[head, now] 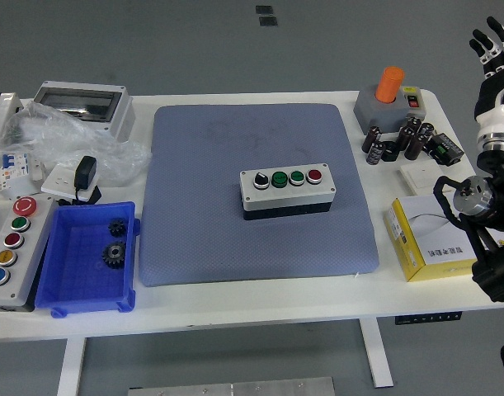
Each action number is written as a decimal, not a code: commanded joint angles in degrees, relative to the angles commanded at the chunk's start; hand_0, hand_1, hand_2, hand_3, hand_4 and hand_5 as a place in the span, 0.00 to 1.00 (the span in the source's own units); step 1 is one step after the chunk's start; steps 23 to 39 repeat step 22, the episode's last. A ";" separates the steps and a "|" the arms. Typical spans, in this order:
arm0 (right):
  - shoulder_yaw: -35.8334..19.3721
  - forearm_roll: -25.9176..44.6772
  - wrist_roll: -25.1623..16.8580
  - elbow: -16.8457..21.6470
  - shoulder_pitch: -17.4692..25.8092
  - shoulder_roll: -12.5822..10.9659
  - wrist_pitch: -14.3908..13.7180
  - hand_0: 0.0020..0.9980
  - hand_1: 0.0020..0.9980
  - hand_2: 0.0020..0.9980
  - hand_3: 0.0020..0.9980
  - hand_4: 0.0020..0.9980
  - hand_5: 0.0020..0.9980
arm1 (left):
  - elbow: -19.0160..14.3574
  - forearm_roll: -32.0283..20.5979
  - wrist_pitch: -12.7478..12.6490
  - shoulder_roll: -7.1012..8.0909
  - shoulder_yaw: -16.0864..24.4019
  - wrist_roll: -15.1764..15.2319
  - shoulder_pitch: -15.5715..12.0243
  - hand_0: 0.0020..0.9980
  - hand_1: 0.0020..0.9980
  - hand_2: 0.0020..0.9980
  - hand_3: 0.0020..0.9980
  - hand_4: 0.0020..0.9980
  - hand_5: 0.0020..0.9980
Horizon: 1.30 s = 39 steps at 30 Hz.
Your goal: Pick up the button,place it on the desk,press the button,press the button
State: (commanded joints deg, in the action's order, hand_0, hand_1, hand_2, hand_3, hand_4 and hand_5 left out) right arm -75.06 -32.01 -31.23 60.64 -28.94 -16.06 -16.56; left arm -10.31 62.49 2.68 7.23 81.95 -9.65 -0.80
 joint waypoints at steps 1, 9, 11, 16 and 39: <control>-0.01 0.03 0.05 -0.01 -0.04 -0.02 0.10 0.43 0.20 0.17 0.74 1.00 1.00 | 0.00 -0.01 -0.01 0.02 0.00 0.01 0.00 0.56 0.55 0.52 0.62 0.67 0.42; 0.22 0.73 0.10 -0.15 -0.15 -0.11 0.89 0.37 0.17 0.14 0.73 1.00 0.97 | 0.00 -0.05 -0.05 0.01 -0.05 0.02 -0.08 0.56 0.55 0.52 0.62 0.67 0.42; 0.32 0.81 0.18 -0.14 -0.17 -0.13 0.97 0.36 0.16 0.14 0.73 1.00 0.96 | 0.00 -0.06 -0.05 0.02 -0.07 0.03 -0.09 0.56 0.55 0.52 0.62 0.67 0.42; 0.54 0.44 0.96 0.00 -0.24 -0.14 1.28 0.36 0.16 0.14 0.73 1.00 0.96 | 0.00 -0.15 -0.08 0.03 -0.14 0.08 -0.10 0.56 0.55 0.52 0.62 0.67 0.42; 0.02 -3.23 3.71 0.39 -0.19 -0.23 2.50 0.36 0.16 0.14 0.73 1.00 0.95 | 0.00 -0.37 -0.08 0.02 -0.38 0.15 -0.07 0.56 0.55 0.52 0.62 0.68 0.42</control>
